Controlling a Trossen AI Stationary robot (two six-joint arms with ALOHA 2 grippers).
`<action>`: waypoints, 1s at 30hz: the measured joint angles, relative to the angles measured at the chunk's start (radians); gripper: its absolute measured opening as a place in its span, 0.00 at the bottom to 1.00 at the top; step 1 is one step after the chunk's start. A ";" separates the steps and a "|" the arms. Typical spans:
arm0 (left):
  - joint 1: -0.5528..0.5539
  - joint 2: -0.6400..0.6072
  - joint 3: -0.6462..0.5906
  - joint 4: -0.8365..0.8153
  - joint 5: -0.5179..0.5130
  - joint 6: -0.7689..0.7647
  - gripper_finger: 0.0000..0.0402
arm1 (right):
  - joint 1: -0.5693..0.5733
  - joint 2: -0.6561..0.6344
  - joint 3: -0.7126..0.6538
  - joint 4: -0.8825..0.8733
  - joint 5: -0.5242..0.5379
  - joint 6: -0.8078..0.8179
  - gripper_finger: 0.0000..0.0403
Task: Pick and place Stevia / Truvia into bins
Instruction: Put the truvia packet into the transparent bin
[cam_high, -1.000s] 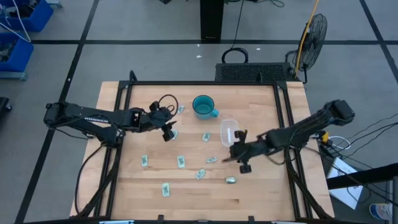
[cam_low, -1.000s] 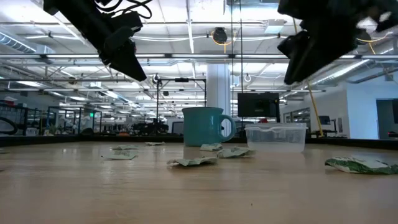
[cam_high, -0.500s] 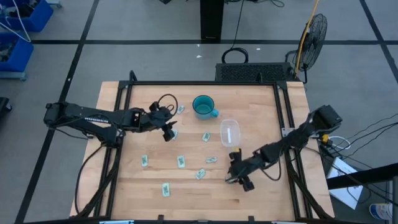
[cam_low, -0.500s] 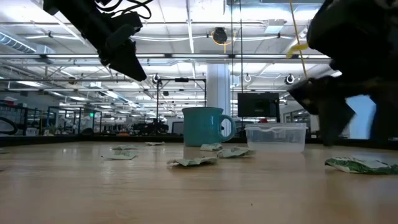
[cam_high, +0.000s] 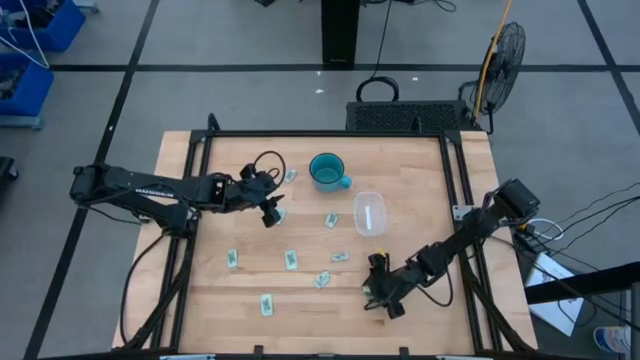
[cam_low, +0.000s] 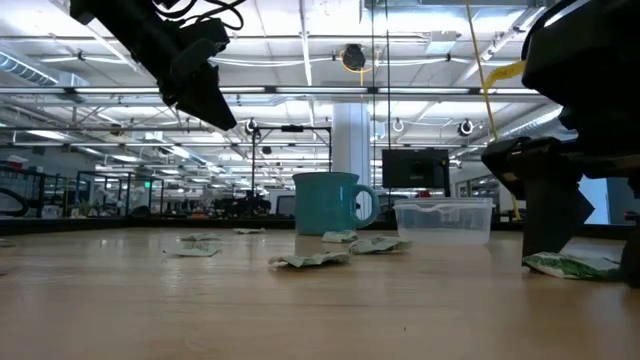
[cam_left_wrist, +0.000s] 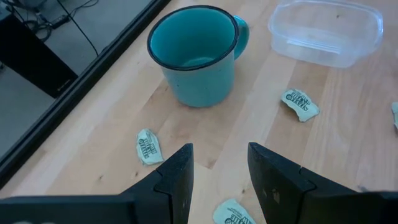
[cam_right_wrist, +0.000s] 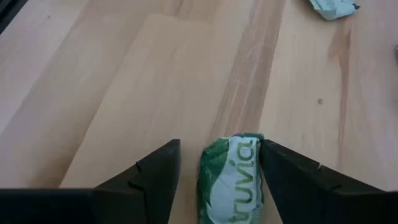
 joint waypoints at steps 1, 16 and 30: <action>0.000 0.000 0.000 0.000 0.000 0.000 0.40 | 0.005 0.002 -0.008 -0.004 0.013 0.011 0.52; 0.000 0.000 0.000 0.000 0.000 0.003 0.40 | 0.006 -0.063 -0.082 -0.012 0.102 0.096 0.18; 0.000 0.000 0.000 0.020 -0.001 0.036 0.40 | -0.233 -0.526 -0.086 -0.169 0.351 -0.310 0.13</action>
